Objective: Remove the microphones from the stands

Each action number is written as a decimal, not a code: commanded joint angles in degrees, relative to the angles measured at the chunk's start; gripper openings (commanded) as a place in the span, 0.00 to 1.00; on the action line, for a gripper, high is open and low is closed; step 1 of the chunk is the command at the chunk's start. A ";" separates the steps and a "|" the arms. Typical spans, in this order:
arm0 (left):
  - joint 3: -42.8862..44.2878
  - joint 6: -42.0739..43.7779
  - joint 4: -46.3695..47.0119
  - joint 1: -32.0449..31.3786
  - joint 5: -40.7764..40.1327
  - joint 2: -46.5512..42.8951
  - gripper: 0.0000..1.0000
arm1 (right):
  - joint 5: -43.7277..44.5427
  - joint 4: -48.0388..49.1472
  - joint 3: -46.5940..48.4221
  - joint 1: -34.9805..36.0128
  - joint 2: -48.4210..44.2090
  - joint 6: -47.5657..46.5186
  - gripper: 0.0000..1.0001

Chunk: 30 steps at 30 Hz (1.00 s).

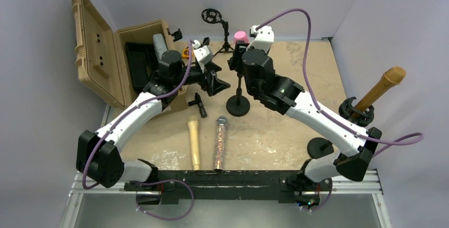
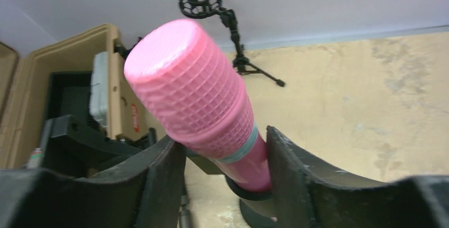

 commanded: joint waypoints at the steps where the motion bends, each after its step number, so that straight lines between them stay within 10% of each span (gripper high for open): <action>1: 3.16 0.62 0.06 0.11 0.06 0.26 0.84 | 4.38 9.27 -2.71 0.91 -2.46 -8.72 0.41; 6: 3.39 0.83 0.83 0.51 -1.15 0.54 0.87 | -8.00 23.12 -7.13 0.64 -4.40 -18.36 0.00; 13: 4.83 -5.25 11.67 7.38 6.57 4.09 0.87 | -26.96 31.57 -12.84 0.64 -9.44 -31.79 0.00; 30: 6.00 -12.38 35.57 9.23 26.93 12.74 0.82 | -32.44 35.08 -19.08 -0.59 -11.90 -37.09 0.00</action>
